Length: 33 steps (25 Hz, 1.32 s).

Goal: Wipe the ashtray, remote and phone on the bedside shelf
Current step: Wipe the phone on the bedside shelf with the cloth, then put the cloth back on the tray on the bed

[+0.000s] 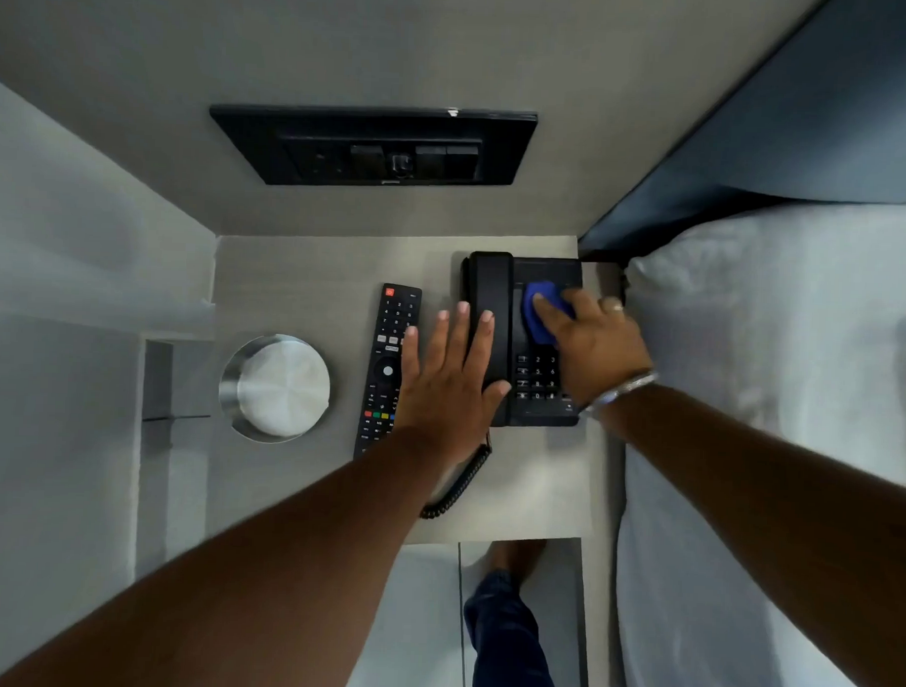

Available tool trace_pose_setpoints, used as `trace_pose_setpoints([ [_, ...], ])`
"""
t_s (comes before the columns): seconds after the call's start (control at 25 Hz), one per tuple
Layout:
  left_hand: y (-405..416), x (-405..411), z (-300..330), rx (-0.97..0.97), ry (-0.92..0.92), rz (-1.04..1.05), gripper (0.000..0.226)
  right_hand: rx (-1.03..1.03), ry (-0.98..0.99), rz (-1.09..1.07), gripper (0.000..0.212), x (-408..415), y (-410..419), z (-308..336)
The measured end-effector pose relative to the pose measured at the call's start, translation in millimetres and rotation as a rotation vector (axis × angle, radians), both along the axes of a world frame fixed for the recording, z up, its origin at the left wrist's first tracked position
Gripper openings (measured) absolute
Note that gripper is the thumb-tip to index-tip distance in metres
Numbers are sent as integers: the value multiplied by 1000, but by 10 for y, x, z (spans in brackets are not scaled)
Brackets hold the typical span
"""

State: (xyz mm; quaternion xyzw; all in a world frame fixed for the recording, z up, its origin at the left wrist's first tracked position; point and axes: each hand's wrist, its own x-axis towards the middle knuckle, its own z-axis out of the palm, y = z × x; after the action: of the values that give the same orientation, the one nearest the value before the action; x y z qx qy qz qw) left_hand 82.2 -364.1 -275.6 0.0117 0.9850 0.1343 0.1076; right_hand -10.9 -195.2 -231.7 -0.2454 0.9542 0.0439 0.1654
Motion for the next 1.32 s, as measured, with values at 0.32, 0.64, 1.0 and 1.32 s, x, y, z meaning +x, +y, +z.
trace_pose_setpoints([
  [0.32, 55, -128, 375, -86, -195, -5, 81, -204, -247, -272, 63, 586, 294, 349],
  [0.64, 468, -478, 1647, 1067, -528, -87, 43, -875, -510, -813, 79, 1, 825, 1771],
  [1.0, 965, -846, 2215, 1102, -557, -266, 14, -476, -637, -701, 38, -188, 1882, 2574],
  [1.32, 1861, -1092, 2484, 950, -604, -412, 15, -506, -598, -669, 37, -105, 2713, 2943],
])
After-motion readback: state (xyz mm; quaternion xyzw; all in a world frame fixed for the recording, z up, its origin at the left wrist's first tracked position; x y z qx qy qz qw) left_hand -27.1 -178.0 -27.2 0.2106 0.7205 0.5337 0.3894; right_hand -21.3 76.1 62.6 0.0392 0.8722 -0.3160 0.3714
